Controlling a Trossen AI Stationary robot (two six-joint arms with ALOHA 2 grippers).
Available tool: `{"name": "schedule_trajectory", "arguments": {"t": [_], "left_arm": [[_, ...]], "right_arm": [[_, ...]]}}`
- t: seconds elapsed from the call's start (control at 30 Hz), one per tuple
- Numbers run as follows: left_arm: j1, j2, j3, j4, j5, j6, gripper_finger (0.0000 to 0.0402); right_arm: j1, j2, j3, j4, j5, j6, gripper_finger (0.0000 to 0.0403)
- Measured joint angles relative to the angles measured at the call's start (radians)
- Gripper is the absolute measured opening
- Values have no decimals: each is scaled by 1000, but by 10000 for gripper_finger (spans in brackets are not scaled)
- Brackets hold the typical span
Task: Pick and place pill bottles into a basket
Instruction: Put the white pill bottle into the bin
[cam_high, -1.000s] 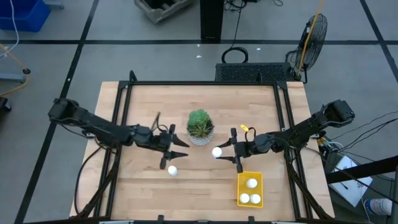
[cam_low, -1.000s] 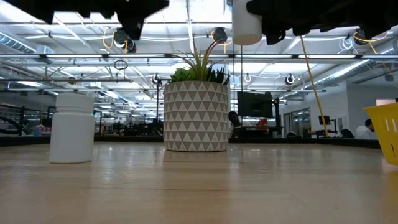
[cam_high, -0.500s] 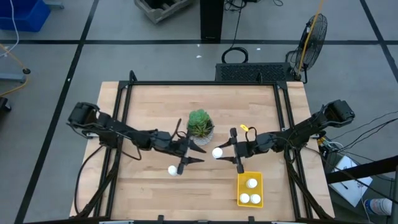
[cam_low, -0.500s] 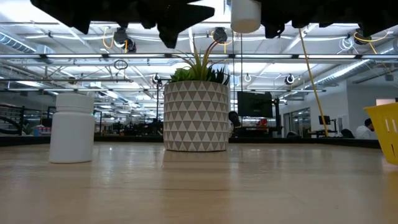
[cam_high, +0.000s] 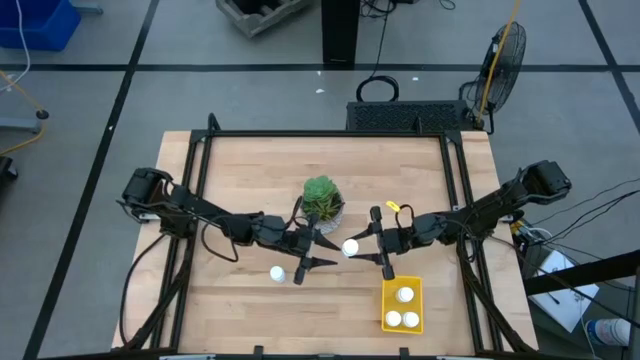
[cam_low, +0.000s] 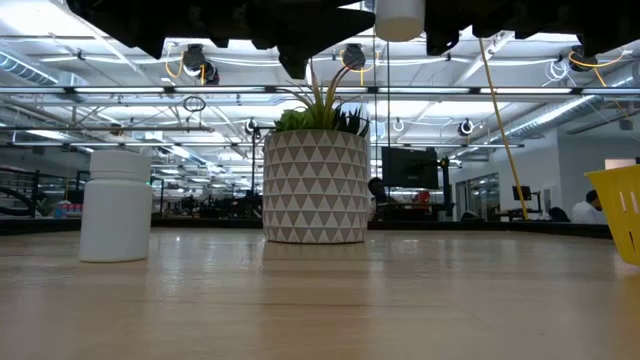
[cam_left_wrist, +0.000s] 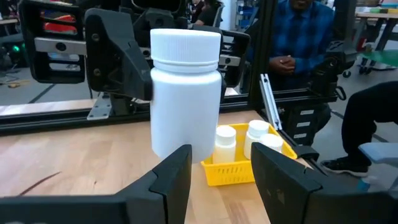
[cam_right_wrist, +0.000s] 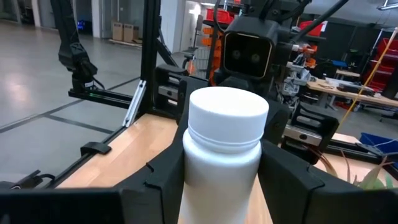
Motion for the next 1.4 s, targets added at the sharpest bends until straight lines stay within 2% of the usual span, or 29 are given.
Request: {"name": "schedule_trajectory", "arguments": {"t": [0.53, 1.07, 1.27, 1.4], "left_arm": [[7, -2, 11, 46, -130, 68, 175], [21, 16, 8, 12, -31, 31, 175], [23, 71, 14, 81, -22, 30, 175], [28, 74, 30, 63, -1, 33, 175]], "right_arm": [[-1, 2, 1, -8, 8, 5, 162], [-1, 2, 1, 4, 2, 3, 162], [0, 0, 1, 3, -5, 8, 162], [2, 0, 1, 1, -11, 11, 162]]}}
